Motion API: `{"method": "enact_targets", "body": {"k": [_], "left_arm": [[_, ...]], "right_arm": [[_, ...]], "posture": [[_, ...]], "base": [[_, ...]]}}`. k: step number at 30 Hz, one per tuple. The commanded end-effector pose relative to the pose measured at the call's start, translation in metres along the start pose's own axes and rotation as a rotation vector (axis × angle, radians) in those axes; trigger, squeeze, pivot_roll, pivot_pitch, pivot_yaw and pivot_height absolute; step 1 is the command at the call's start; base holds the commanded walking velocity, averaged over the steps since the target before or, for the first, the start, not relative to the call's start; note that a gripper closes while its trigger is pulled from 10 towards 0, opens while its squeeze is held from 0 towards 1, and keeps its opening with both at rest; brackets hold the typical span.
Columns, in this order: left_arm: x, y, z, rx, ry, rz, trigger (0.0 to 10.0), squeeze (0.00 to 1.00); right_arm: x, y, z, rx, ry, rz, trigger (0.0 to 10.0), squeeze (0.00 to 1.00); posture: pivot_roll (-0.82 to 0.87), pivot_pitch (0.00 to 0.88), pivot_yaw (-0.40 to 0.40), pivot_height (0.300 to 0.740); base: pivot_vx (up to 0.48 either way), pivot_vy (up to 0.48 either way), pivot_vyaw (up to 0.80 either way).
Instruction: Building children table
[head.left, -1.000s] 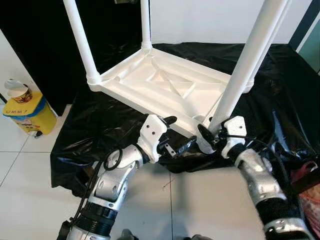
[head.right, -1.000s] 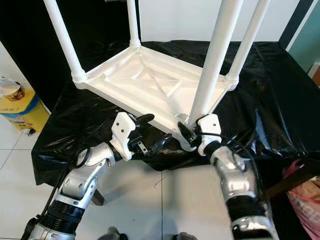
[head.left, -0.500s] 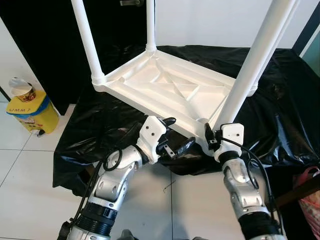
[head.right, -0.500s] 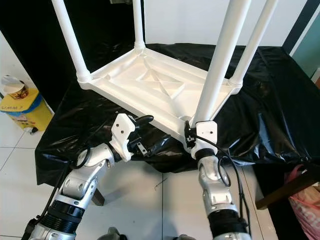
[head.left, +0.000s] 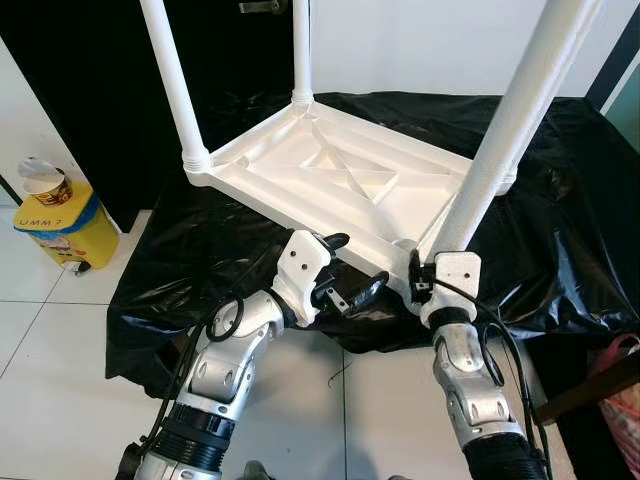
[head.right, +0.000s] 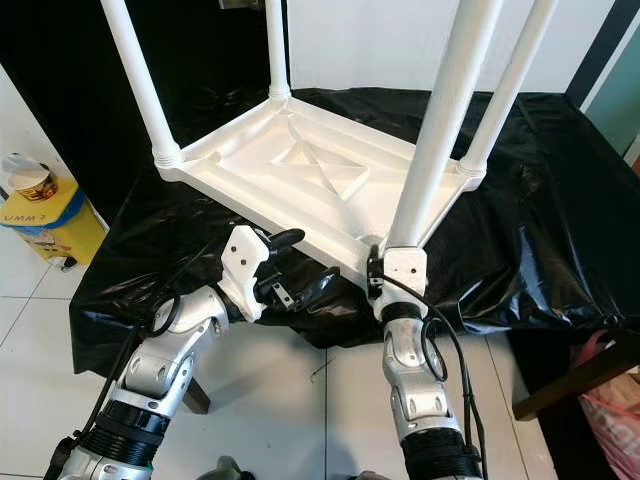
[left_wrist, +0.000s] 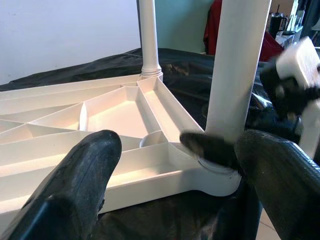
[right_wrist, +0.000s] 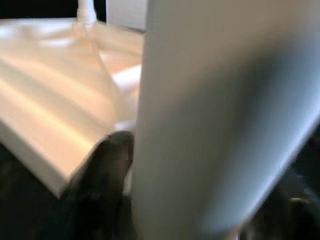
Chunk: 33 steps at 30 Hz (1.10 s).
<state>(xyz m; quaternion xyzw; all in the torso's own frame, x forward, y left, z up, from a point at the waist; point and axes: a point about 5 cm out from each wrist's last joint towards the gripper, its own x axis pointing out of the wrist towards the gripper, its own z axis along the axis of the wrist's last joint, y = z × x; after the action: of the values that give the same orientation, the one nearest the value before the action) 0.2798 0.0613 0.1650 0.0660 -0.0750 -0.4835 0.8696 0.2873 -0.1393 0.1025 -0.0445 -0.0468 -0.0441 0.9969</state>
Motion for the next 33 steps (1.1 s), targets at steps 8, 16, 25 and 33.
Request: {"method": "enact_targets", "body": {"k": [8, 16, 25, 33], "left_arm": [[0.002, 0.003, -0.001, 0.013, 0.006, 0.065, 10.0, 0.00], [0.002, 0.001, -0.002, 0.010, 0.010, 0.062, 10.0, 0.00], [0.000, -0.001, -0.003, 0.002, 0.015, 0.058, 10.0, 0.00], [-0.002, -0.001, -0.003, 0.000, 0.017, 0.063, 10.0, 0.00]], "right_arm": [[-0.003, -0.009, 0.004, -0.014, -0.042, 0.088, 10.0, 1.00], [0.002, -0.021, 0.011, 0.005, -0.097, 0.290, 10.0, 0.00], [0.019, -0.032, 0.015, -0.076, -0.081, 0.541, 3.7, 0.00], [0.020, -0.033, 0.008, -0.098, -0.058, 0.561, 0.0, 0.00]], "posture": [[0.01, 0.015, -0.024, 0.740], [0.01, 0.019, -0.021, 0.740], [0.02, 0.029, -0.019, 0.740], [0.02, 0.028, -0.022, 0.740]], "base": [[0.000, 0.000, 0.00], [0.000, 0.000, 0.00], [0.000, 0.000, 0.00], [0.000, 0.000, 0.00]]}}
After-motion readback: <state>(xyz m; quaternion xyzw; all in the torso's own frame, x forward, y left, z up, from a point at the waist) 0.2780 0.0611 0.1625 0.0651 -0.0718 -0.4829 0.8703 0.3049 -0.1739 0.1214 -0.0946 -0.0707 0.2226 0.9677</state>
